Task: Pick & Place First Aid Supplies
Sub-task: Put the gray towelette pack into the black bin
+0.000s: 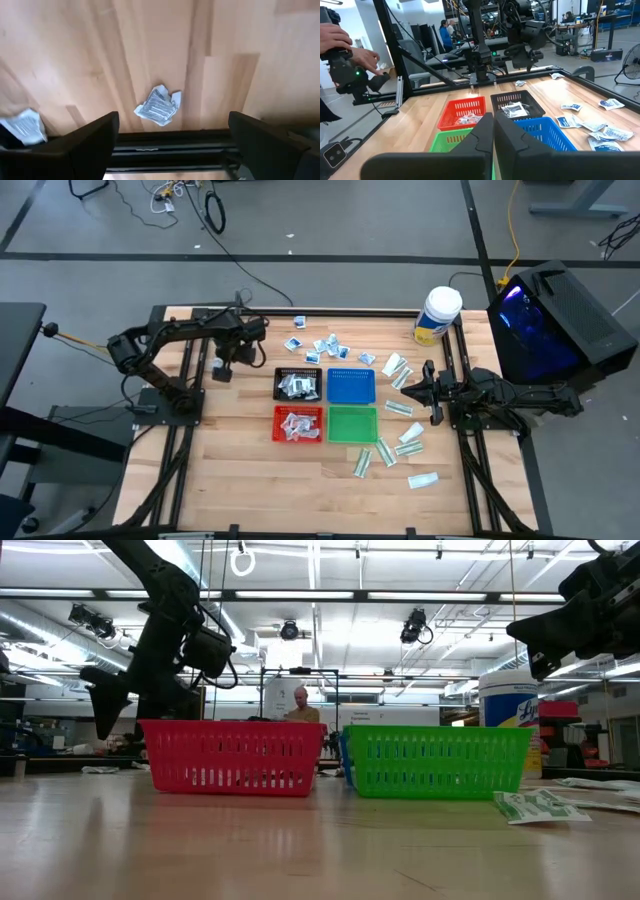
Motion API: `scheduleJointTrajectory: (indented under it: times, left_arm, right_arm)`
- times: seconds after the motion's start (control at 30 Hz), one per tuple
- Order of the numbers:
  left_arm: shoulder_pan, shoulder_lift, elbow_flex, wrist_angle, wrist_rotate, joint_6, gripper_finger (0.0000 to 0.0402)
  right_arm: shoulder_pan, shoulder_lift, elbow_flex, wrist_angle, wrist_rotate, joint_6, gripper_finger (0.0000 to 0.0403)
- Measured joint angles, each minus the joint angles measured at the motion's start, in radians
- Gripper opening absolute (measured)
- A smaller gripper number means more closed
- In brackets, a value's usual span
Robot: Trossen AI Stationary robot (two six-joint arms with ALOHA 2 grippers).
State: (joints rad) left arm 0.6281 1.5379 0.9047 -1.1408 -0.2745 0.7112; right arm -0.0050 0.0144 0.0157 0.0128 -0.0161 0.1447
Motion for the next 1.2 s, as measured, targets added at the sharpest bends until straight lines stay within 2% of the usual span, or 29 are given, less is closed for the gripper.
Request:
scheduleJointTrajectory:
  times: [0.27, 0.43, 0.67, 0.83, 1.2]
  left_arm:
    - [-0.011, 0.000, -0.009, 0.000, -0.023, 0.122, 0.0383]
    - [-0.011, 0.000, -0.046, 0.001, -0.089, 0.112, 0.0383]
    - [-0.008, 0.000, -0.107, 0.049, -0.096, 0.085, 0.0383]
    - [-0.007, 0.000, -0.126, 0.094, -0.179, 0.060, 0.0383]
    - [-0.007, 0.001, -0.170, 0.202, -0.210, 0.060, 0.0383]
  right_arm:
    - [0.000, 0.000, 0.000, 0.000, 0.000, 0.000, 0.0018]
    - [0.000, 0.000, 0.000, 0.000, 0.000, 0.000, 0.0018]
    - [0.000, 0.000, 0.000, 0.000, 0.000, 0.000, 0.0018]
    - [0.000, 0.000, 0.000, 0.000, 0.000, 0.000, 0.0018]
    - [0.000, 0.000, 0.000, 0.000, 0.000, 0.000, 0.0018]
